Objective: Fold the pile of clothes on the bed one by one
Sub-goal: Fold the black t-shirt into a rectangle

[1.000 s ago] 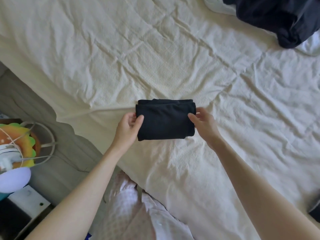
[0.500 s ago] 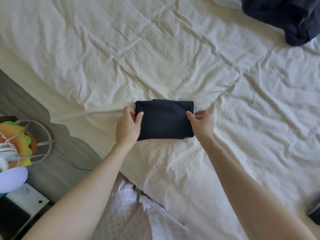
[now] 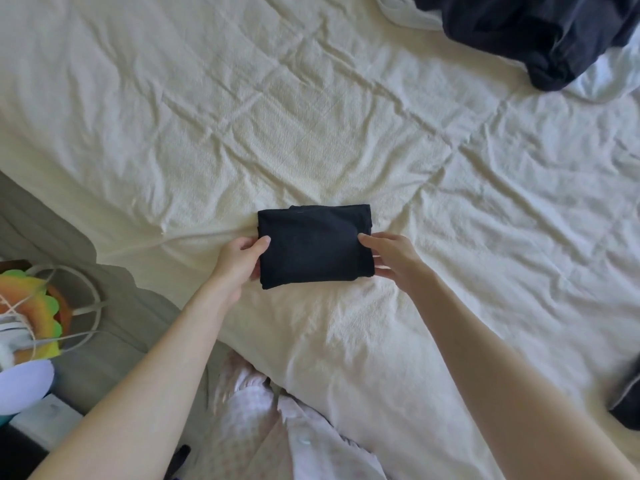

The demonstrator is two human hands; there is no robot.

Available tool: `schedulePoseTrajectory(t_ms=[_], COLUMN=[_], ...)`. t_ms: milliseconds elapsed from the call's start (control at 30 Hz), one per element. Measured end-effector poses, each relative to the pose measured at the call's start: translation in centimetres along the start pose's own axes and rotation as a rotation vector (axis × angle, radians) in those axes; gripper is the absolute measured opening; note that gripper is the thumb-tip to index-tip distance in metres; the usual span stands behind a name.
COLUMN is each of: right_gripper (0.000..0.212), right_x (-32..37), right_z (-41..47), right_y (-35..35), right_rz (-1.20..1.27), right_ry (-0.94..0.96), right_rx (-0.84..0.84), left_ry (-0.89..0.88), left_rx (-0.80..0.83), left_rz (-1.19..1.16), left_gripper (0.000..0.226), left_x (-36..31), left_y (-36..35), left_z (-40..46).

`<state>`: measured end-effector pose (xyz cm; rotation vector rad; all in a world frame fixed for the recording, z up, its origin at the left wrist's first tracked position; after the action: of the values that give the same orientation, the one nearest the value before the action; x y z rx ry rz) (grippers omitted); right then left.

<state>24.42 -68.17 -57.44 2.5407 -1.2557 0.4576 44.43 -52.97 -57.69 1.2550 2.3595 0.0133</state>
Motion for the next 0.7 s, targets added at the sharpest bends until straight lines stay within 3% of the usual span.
schedulePoseTrajectory(t_ms=[367,700], right_gripper=[0.023,0.014], right_x=[-2.2,-7.1], right_z=[-9.7,-22.5], right_y=[1.8,3.5], right_rz=[0.006,0.234], right_ry=[-0.016,0.116], right_rx=[0.1,-0.057], left_ry=[-0.106,-0.204], left_rx=[0.079,0.236], left_rz=[-0.021,0.12], left_gripper=[0.01,0.014], left_x=[0.6,-0.4], left_y=[2.6,2.7], left_z=[-8.9,-17.8])
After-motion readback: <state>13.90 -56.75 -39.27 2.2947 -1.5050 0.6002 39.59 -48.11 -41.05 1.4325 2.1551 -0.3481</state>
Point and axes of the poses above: each hand's wrist, its own z-axis towards the middle knuckle, its own y-axis out of the back of the hand, x = y × z, the point moved 4 cm from there along z, towards the middle knuckle, and after that the axes turned 3 degrees about y, right-handed, at the moved point
